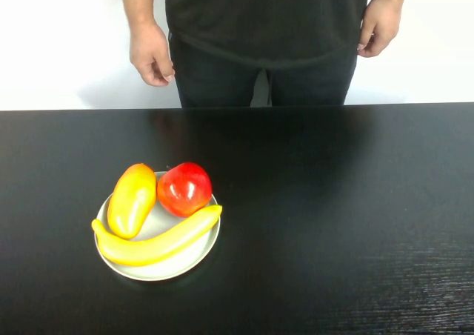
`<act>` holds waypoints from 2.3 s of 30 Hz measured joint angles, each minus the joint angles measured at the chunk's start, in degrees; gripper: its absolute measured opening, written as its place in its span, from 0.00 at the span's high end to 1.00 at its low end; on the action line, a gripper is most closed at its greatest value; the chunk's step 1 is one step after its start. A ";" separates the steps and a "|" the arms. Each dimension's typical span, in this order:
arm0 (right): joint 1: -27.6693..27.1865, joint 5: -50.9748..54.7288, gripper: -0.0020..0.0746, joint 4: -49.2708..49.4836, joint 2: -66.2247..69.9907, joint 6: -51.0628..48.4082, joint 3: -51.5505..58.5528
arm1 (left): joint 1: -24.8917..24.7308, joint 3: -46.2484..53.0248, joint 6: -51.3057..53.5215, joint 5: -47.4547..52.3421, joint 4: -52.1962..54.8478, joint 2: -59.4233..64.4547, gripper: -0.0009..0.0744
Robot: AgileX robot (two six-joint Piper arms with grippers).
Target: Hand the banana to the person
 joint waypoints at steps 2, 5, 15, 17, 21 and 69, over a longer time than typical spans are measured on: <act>0.00 0.00 0.98 0.00 0.00 0.00 0.00 | -0.77 -6.36 5.09 4.49 -0.15 5.02 0.99; 0.00 0.00 0.98 0.00 0.00 0.00 0.00 | -1.12 -16.57 13.73 12.06 -0.14 13.71 0.99; 0.00 0.00 0.98 -0.10 0.00 0.00 0.00 | -2.78 -38.81 32.76 28.26 -0.17 42.16 0.99; 0.00 0.00 0.98 -0.10 0.00 0.00 0.00 | -5.44 -40.72 34.76 29.11 -0.17 46.86 0.99; 0.00 0.00 0.98 -0.01 0.00 0.00 0.00 | -12.43 -42.29 38.98 29.12 0.05 56.34 0.99; 0.00 0.00 0.98 -0.03 0.00 0.00 0.00 | -24.41 -54.51 54.20 25.73 17.78 102.39 0.29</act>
